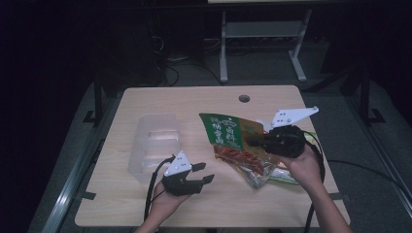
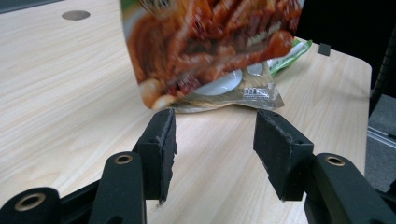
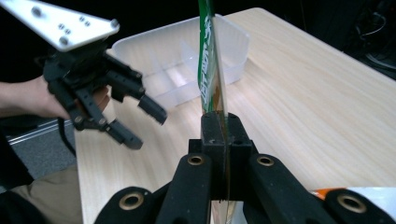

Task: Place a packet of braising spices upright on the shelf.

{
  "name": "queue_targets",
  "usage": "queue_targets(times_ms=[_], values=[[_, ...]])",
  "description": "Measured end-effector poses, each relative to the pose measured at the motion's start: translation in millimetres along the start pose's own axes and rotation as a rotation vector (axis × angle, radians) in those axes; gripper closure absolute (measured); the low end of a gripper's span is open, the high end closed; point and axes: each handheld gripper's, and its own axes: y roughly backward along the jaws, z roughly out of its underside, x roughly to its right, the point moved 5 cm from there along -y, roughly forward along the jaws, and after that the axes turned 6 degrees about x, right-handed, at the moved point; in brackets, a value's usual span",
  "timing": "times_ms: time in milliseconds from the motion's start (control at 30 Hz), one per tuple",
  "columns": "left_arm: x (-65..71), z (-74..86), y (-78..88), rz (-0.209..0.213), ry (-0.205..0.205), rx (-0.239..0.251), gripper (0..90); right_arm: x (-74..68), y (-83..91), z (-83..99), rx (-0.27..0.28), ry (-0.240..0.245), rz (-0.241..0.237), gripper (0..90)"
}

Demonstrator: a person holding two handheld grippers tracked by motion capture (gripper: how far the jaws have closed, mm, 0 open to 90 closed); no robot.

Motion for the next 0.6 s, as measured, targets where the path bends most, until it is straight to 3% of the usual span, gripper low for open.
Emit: queue_targets(times_ms=[267, 600], values=[[0.1, 1.3, 1.3, -0.004, -0.003, 0.015, 44.9, 7.2, -5.5, -17.1, 0.014, 0.000, 0.011, 89.8], [5.3, 4.6, -0.3, 0.012, -0.022, -0.004, 42.5, 15.0, -23.4, -34.0, 0.024, -0.007, 0.008, 89.8]])
